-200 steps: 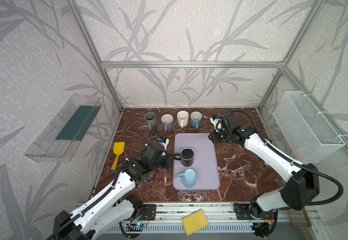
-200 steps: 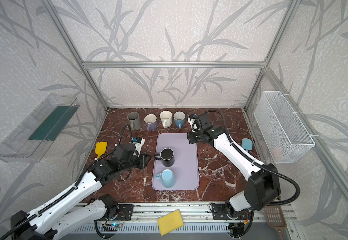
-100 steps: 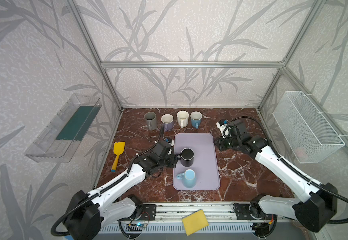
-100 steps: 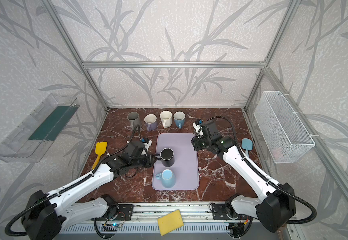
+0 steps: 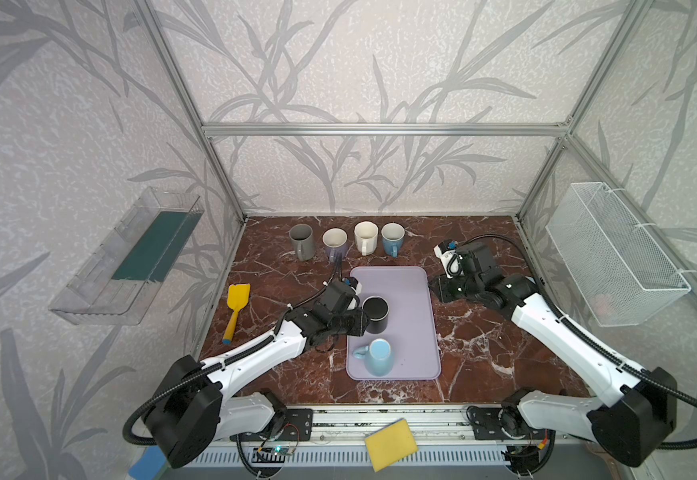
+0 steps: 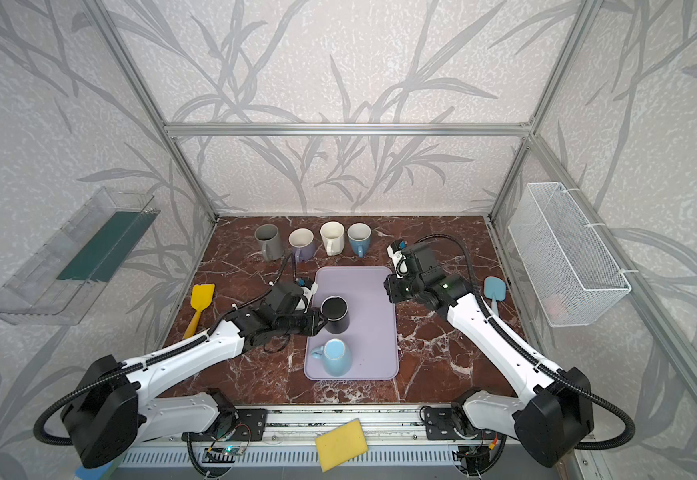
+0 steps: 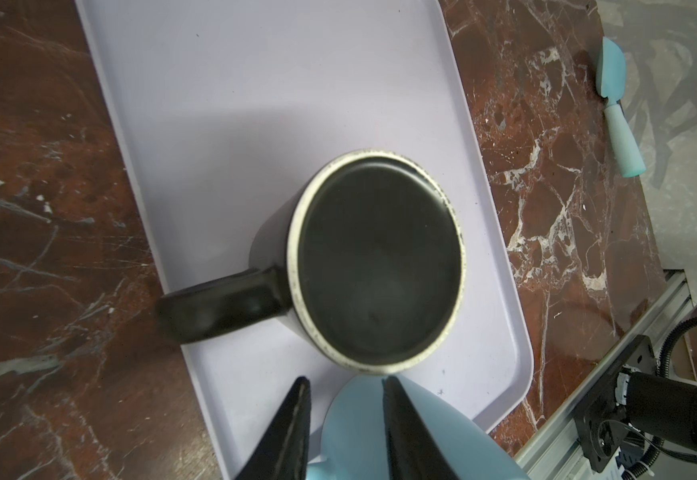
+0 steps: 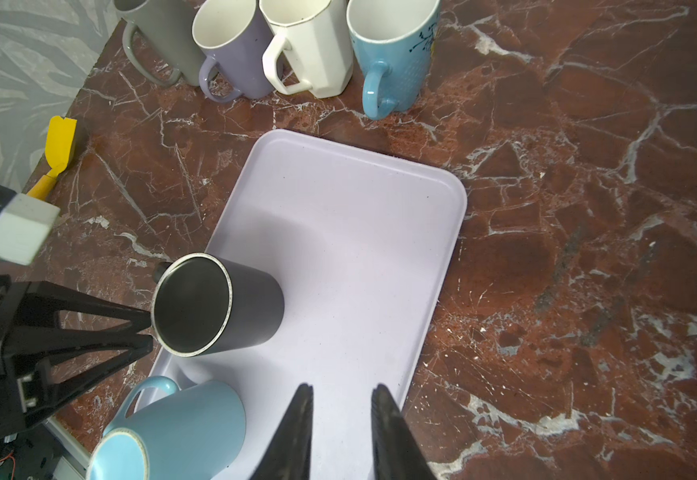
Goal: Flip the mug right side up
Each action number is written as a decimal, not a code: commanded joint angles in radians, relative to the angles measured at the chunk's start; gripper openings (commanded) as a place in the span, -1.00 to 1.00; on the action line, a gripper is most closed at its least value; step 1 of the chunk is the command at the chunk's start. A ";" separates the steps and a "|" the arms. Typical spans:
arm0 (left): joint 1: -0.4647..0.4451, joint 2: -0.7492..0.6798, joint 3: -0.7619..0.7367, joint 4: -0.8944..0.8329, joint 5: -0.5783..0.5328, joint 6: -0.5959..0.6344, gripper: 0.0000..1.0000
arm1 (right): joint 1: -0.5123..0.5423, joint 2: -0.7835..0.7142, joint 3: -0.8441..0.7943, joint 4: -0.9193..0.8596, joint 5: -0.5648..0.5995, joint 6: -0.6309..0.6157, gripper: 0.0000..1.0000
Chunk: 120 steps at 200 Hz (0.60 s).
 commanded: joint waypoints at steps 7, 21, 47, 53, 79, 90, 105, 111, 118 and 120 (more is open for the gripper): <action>-0.023 0.039 0.027 0.042 0.008 -0.016 -0.34 | 0.002 -0.020 -0.007 0.008 0.016 0.001 -0.47; -0.032 0.063 0.041 0.049 0.008 -0.015 -0.35 | 0.002 -0.023 -0.009 0.006 0.022 -0.001 -0.47; -0.047 0.104 0.071 0.067 0.012 -0.015 -0.36 | 0.002 -0.029 -0.012 0.001 0.025 -0.004 -0.47; -0.048 0.114 0.078 0.073 0.015 -0.015 -0.36 | 0.002 -0.030 -0.013 0.000 0.027 -0.005 -0.48; -0.062 0.160 0.114 0.088 0.019 -0.011 -0.36 | 0.002 -0.035 -0.017 -0.007 0.040 -0.013 -0.48; -0.065 0.180 0.134 0.090 0.020 -0.005 -0.36 | 0.001 -0.038 -0.017 -0.010 0.045 -0.017 -0.47; -0.069 0.205 0.163 0.088 0.022 0.005 -0.37 | -0.001 -0.041 -0.019 -0.013 0.050 -0.020 -0.48; -0.070 0.215 0.174 0.088 0.023 0.009 -0.37 | -0.001 -0.042 -0.019 -0.015 0.053 -0.023 -0.47; -0.072 0.224 0.187 0.087 0.026 0.013 -0.38 | -0.002 -0.043 -0.017 -0.017 0.054 -0.024 -0.48; -0.073 0.226 0.190 0.087 0.027 0.015 -0.38 | -0.002 -0.043 -0.018 -0.019 0.056 -0.024 -0.47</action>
